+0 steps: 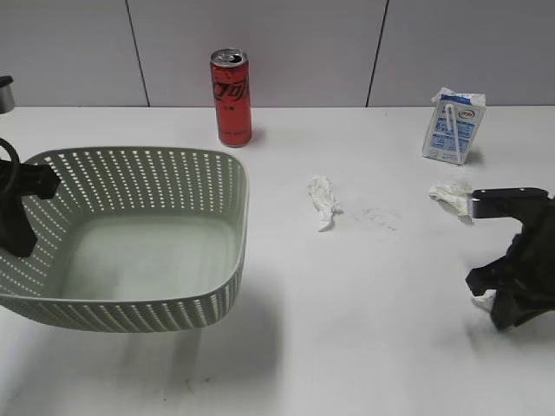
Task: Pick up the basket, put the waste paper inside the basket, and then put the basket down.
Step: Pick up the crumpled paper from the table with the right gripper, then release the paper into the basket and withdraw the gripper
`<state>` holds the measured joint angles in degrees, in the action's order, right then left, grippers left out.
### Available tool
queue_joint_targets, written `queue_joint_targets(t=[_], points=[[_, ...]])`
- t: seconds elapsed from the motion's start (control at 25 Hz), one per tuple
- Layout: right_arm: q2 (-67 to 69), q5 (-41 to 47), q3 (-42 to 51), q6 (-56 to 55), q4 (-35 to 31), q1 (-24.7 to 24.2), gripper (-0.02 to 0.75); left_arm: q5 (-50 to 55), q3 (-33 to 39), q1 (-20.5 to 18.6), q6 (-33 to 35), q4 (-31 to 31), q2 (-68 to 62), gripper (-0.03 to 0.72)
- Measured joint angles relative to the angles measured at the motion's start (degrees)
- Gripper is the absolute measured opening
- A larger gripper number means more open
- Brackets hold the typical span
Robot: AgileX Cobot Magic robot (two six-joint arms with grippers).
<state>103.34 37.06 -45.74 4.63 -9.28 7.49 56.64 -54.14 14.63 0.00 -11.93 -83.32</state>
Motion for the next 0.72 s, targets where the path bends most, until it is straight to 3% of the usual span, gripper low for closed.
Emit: queue_joint_targets(t=[0.2,0.4,0.52,0.72], points=[[-9.36,1.13,-3.32,3.65,-4.02,10.27,0.057,-0.1,0.0,0.0,0.0,-0.17,0.0,0.006],[-15.89,2.63,-17.13,4.24,-8.46,26.19,0.056,-0.1,0.0,0.0,0.0,-0.19,0.0,0.006],[-14.61,2.74,-25.94,4.24,-10.54,33.17,0.056,-0.1,0.0,0.0,0.0,-0.24,0.0,0.006],[-6.47,3.23,-35.79,4.46,-11.55,39.68,0.056,0.12,0.0,0.0,0.0,-0.55,-0.25,0.006]])
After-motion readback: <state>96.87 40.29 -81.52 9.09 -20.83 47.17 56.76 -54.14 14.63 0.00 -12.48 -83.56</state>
